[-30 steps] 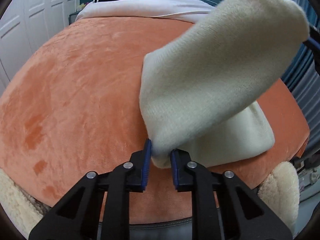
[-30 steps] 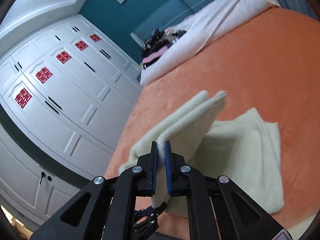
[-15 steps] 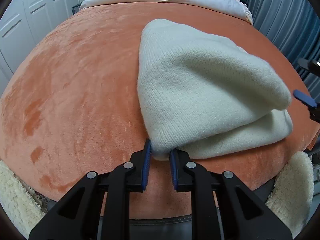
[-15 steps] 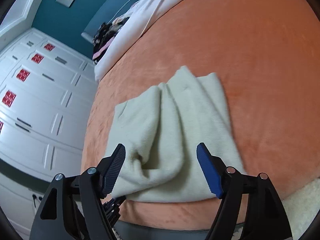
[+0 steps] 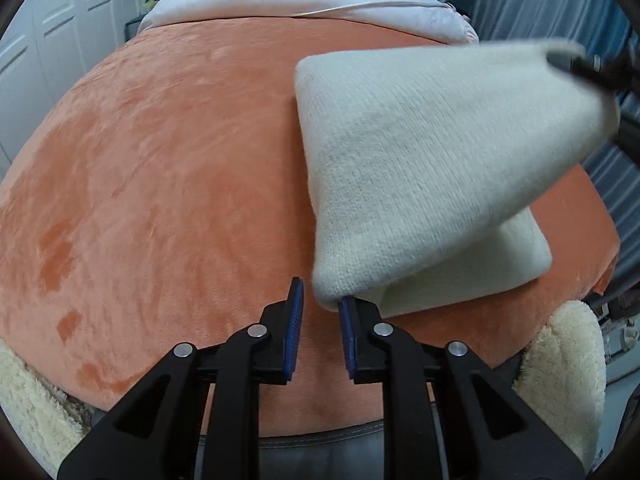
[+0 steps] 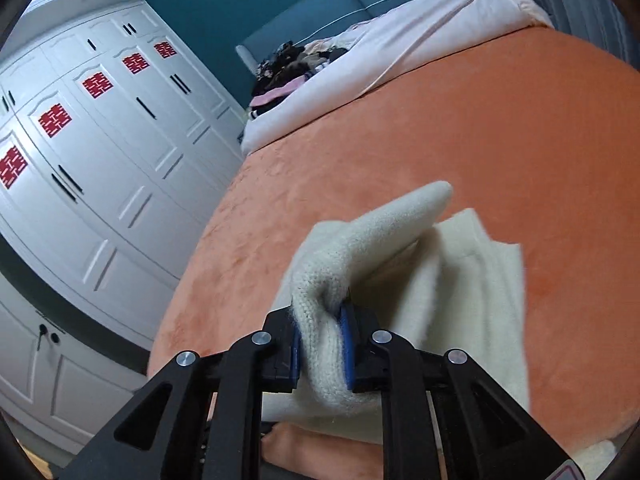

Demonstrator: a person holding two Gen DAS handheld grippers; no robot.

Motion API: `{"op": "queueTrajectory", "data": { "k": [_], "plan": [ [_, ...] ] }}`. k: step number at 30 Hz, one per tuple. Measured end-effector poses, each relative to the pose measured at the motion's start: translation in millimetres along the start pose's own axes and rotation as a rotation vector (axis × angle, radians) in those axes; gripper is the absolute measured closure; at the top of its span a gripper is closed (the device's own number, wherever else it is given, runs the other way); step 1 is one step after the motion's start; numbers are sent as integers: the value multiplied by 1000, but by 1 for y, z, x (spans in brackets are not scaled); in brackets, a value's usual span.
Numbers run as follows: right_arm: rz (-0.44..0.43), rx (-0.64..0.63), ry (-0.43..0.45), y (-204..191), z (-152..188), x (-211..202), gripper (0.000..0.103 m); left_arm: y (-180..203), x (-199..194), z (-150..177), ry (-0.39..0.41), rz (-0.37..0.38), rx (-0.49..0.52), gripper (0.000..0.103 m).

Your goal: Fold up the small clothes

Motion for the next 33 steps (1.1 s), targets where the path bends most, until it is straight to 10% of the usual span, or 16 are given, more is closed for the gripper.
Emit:
{"op": "queueTrajectory", "data": {
  "k": [4, 9, 13, 17, 21, 23, 24, 25, 28, 33],
  "plan": [
    [156, 202, -267, 101, 71, 57, 87, 2, 21, 10, -58, -2, -8, 87],
    [103, 266, -116, 94, 67, 30, 52, 4, 15, 9, -35, -25, 16, 86],
    [139, 212, -145, 98, 76, 36, 48, 7, 14, 8, -21, -31, 8, 81],
    [99, 259, -177, 102, 76, 52, 41, 14, 19, 9, -42, -7, -27, 40],
    [94, 234, -215, 82, 63, 61, 39, 26, 15, 4, -23, -3, 2, 40],
    [70, 266, -228, 83, 61, 72, 45, 25, 19, 3, -28, -22, 12, 39],
    [68, 277, -236, 83, 60, 77, 80, 23, 25, 6, -51, -16, -13, 42],
    [63, 280, -238, 80, 56, 79, 84, 17, 30, 6, -78, 4, -63, 64],
    [-61, 186, -142, 27, 21, 56, 87, -5, 28, 5, -94, 99, -259, 78],
    [-101, -54, 42, -48, -16, -19, 88, 7, 10, -2, -49, 100, -198, 83]
  ]
}}
Point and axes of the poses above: each gripper's, at about its wrist camera, not at the fingertips, and x roughly the way its jaws point, y to its right, z to its underside, the point moved 7 cm from there along x, roughly the way its jaws point, and after that the axes turned 1 degree about x, right-handed, at the moved point
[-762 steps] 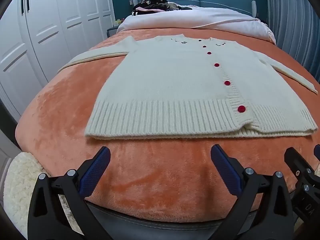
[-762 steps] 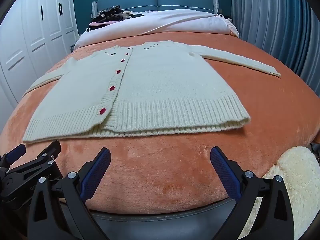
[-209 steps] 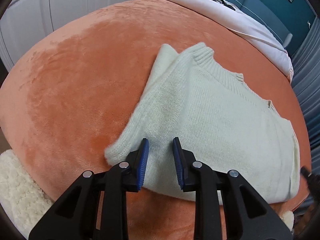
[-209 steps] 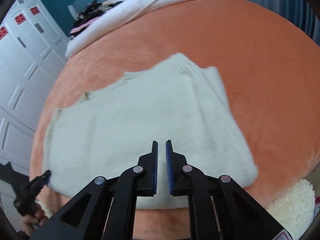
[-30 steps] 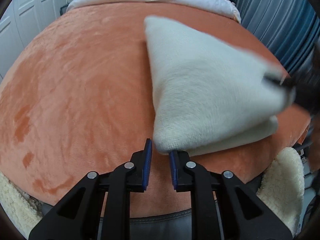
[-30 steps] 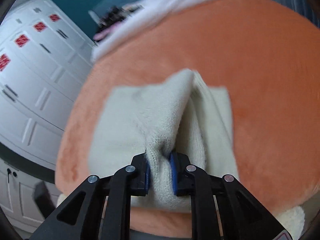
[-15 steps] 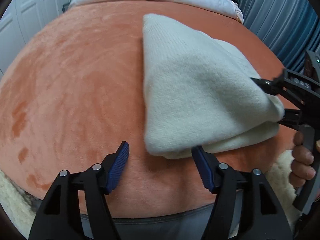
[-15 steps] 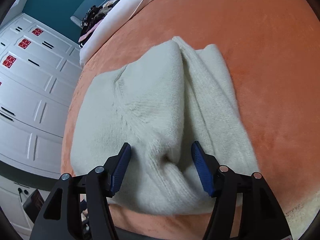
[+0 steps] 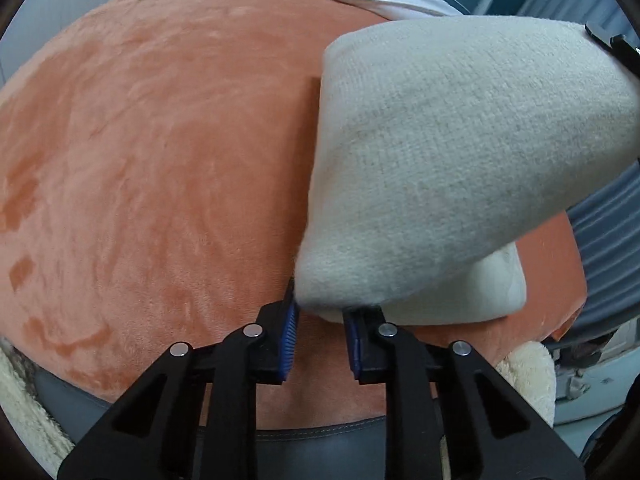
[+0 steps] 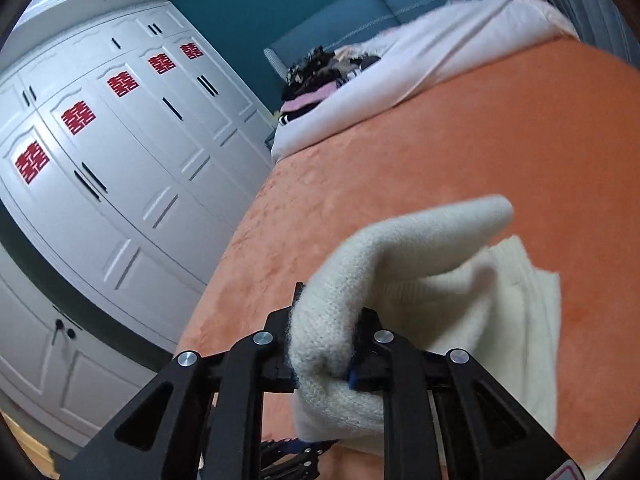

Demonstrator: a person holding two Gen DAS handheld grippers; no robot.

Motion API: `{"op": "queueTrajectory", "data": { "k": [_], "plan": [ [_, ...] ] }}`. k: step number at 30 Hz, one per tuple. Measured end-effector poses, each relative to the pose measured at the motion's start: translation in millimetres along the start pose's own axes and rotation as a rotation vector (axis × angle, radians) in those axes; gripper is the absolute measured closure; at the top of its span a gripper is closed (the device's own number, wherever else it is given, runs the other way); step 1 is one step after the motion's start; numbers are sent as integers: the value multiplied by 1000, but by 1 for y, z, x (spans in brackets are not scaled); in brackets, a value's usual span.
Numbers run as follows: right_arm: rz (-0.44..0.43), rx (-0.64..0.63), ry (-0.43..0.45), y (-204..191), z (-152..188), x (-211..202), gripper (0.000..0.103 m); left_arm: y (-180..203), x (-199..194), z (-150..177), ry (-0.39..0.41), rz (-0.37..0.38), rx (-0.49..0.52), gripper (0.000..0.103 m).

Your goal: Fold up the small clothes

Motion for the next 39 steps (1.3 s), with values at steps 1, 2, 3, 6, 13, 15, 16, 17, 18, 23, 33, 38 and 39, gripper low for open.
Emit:
{"op": "queueTrajectory", "data": {
  "k": [1, 2, 3, 6, 13, 15, 16, 17, 18, 23, 33, 38, 39],
  "plan": [
    [31, 12, 12, 11, 4, -7, 88, 3, 1, 1, -5, -11, 15, 84],
    [92, 42, 14, 35, 13, -12, 88, 4, 5, 2, -19, -18, 23, 84],
    [179, 78, -13, 68, 27, -9, 88, 4, 11, 5, -37, -25, 27, 84],
    [358, 258, -220, 171, 92, 32, 89, 4, 28, 18, -78, -54, 57, 84],
    [343, 278, -179, 169, 94, 24, 79, 2, 10, 15, -63, -78, 125, 79],
    [365, 287, -132, 165, 86, 2, 72, 2, -7, 17, -17, -88, 170, 79],
    [388, 288, -104, 163, 84, -9, 69, 1, -15, 17, 5, -103, 192, 76],
    [416, 282, -71, 159, 79, -21, 69, -2, -24, 16, 32, -121, 208, 70],
    [422, 266, -40, 151, 74, -31, 69, -5, -31, 15, 51, -136, 212, 66],
    [169, 107, -74, 62, 45, -13, 82, -13, -52, -2, 114, -179, 173, 64],
    [178, -6, -333, 27, 82, 88, 98, -12, -68, -26, 168, -179, 148, 57],
    [368, 0, -276, 79, 81, 58, 99, 4, -58, -26, 156, -145, 171, 54],
    [410, 26, -340, 104, 98, 66, 103, 10, -54, -25, 144, -137, 176, 54]
  ]
}}
Point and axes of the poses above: each gripper's, at about its wrist camera, not at the fingertips, and x roughly the way its jaws point, y to its right, z to its underside, the point moved 7 cm from there along x, roughly the way its jaws point, and after that the axes turned 1 degree about x, right-handed, at the moved point
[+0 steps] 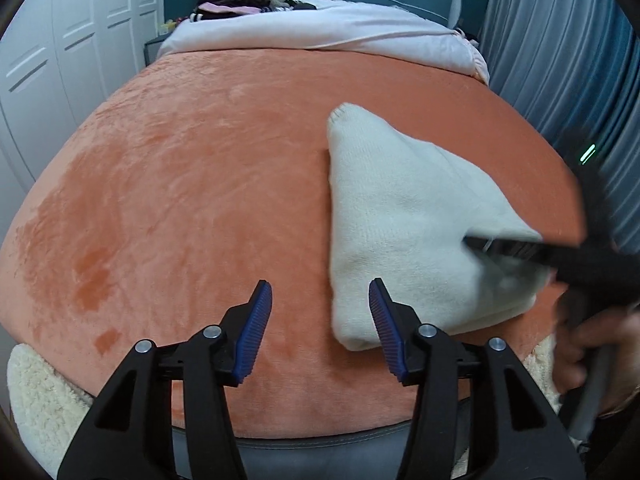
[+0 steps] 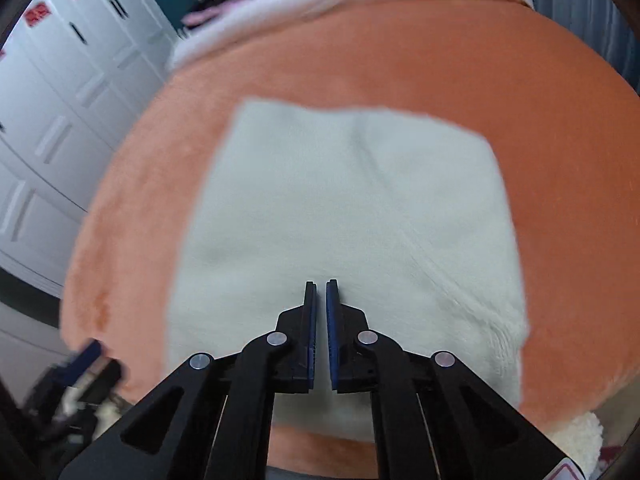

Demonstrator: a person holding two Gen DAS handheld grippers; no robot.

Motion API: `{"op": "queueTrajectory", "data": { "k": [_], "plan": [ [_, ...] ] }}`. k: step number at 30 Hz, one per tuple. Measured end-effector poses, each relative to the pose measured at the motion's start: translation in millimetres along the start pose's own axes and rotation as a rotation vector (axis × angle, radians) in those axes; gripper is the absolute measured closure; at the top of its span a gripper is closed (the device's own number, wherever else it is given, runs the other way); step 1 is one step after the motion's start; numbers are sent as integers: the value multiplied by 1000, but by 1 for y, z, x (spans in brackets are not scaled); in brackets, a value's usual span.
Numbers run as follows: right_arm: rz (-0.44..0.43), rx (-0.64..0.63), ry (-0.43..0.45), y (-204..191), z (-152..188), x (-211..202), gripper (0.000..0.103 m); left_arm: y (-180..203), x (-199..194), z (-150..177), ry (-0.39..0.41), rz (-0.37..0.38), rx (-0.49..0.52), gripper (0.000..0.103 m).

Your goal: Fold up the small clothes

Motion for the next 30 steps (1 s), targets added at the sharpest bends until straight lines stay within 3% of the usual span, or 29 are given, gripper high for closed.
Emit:
{"op": "queueTrajectory", "data": {
  "k": [2, 4, 5, 7, 10, 12, 15, 18, 20, 22, 26, 30],
  "plan": [
    [-97, 105, 5, 15, 8, -5, 103, 17, 0, -3, 0, 23, 31, 54],
    [-133, 133, 83, 20, 6, -41, 101, 32, -2, -8, 19, 21, 75, 54],
    [-133, 121, 136, 22, 4, -59, 101, 39, -2, -10, 26, 26, 92, 54],
    [-53, 95, 143, 35, 9, -67, 101, 51, 3, -13, 27, 31, 112, 53],
    [60, 105, 9, 64, 29, -19, 103, 65, 25, -10, -29, 15, 122, 53],
    [-12, 169, 5, 70, 38, -5, 103, 69, 41, -6, -87, 1, 121, 53],
    [-40, 199, 51, 71, 34, -32, 103, 68, 47, -4, -89, -40, 135, 53],
    [9, 146, 24, 72, 37, -23, 103, 69, 49, -2, -91, -53, 149, 51],
    [-4, 138, -21, 75, 46, 0, 103, 72, 51, 1, -100, -67, 164, 50],
    [-20, 162, -4, 67, 39, -12, 103, 72, 50, 1, -89, -85, 185, 49],
    [-64, 186, 122, 63, 28, -54, 84, 70, 50, 2, -95, -87, 172, 47],
    [-40, 191, 123, 62, 33, -48, 83, 70, 51, 2, -96, -94, 176, 46]
  ]
}}
Point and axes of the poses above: each gripper's, at about its wrist camera, not at the fingertips, and x roughly the way its jaws point, y to its right, z to its underside, the point moved 7 cm from there along x, roughly the way its jaws point, and after that the axes turned 1 degree about x, right-handed, at the moved point
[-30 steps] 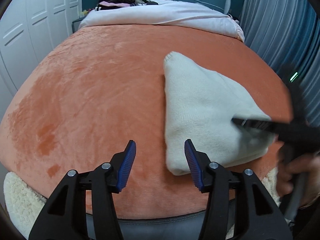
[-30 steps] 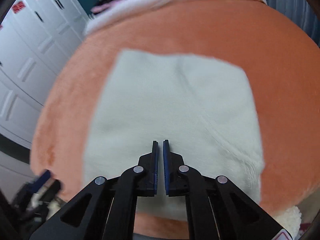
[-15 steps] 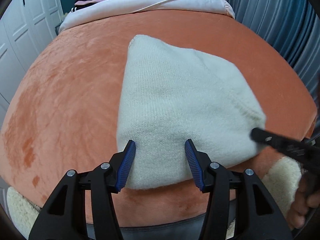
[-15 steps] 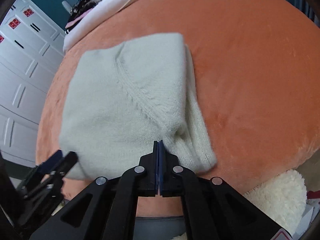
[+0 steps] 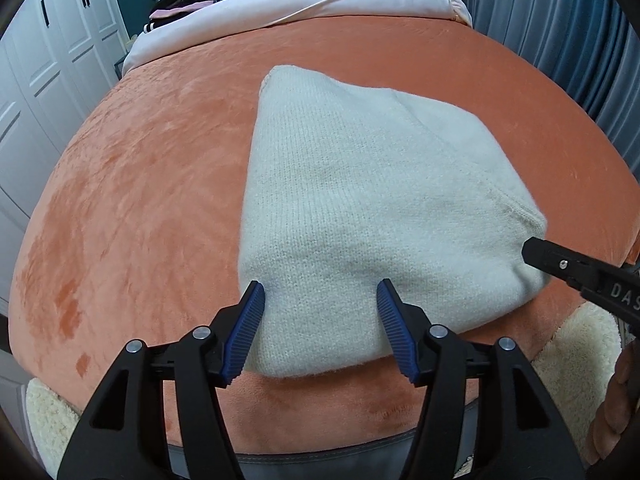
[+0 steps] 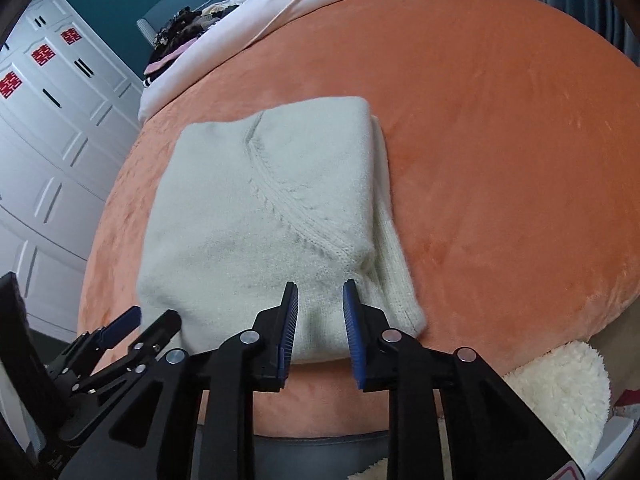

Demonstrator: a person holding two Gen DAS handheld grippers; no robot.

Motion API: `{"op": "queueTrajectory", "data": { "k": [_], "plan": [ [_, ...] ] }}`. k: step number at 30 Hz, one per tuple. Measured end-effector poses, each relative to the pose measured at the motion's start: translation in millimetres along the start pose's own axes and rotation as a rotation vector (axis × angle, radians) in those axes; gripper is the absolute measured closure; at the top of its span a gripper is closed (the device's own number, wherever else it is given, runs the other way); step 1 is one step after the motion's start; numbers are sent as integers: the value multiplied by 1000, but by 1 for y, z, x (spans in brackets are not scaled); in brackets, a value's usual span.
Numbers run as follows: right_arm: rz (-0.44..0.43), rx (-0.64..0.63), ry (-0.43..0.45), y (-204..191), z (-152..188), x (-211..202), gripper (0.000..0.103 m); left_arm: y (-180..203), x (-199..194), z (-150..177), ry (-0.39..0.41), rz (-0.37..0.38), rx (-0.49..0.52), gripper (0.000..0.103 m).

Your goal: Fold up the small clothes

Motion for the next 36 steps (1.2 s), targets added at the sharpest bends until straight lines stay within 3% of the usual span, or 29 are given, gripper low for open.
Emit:
{"op": "queueTrajectory", "data": {
  "k": [2, 5, 7, 10, 12, 14, 15, 17, 19, 21, 23, 25, 27, 30, 34, 36],
  "plan": [
    [-22, 28, 53, 4, 2, -15, 80, -2, 0, 1, -3, -3, -2, 46],
    [-5, 31, 159, -3, -7, -32, 59, -5, 3, 1, -14, -4, -20, 45],
    [9, 35, 137, 9, -10, -31, 51, -7, 5, 2, -24, 0, -36, 43],
    [-17, 93, 9, 26, -3, -1, 50, -11, 2, 4, -25, 20, -68, 43],
    [-48, 125, -30, 28, 5, 13, 50, -14, 1, 6, -36, 31, -92, 43],
    [-22, 87, -20, 19, 5, 18, 58, -19, -1, 8, -46, 40, -122, 44],
    [2, 54, -6, 11, 1, 18, 83, -22, -2, 8, -48, 42, -134, 44],
    [-37, 14, 26, -8, -11, 3, 86, -27, -7, 7, -42, 41, -149, 44],
    [-126, -22, 130, -34, -32, -38, 88, -30, -14, 4, -23, 43, -160, 44],
    [-179, -58, 219, -50, -45, -76, 89, -32, -22, 0, 4, 48, -169, 43],
    [-152, -68, 249, -44, -45, -82, 89, -30, -21, -1, 7, 44, -160, 41],
    [-8, -52, 130, -10, -29, -32, 90, -27, -10, 3, -25, 28, -149, 41],
    [36, 47, -53, 31, 1, 32, 90, -22, 0, 8, -59, 58, -159, 39],
    [-50, 128, -3, 34, -3, 18, 86, -21, -2, 8, -52, 42, -141, 41],
    [-13, 126, 17, 26, -17, -6, 78, -22, -8, 2, -27, 39, -140, 41],
    [-3, 103, 102, 15, -27, -28, 78, -22, -9, 0, -28, 39, -140, 41]
  ]
}}
Point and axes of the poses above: each gripper's, at about its wrist camera, not at the fingertips, and x roughly the way its jaws point, y to its right, z to its underside, the point moved 7 cm from there along x, roughly the way its jaws point, and after that the axes turned 1 degree about x, right-handed, at the moved point
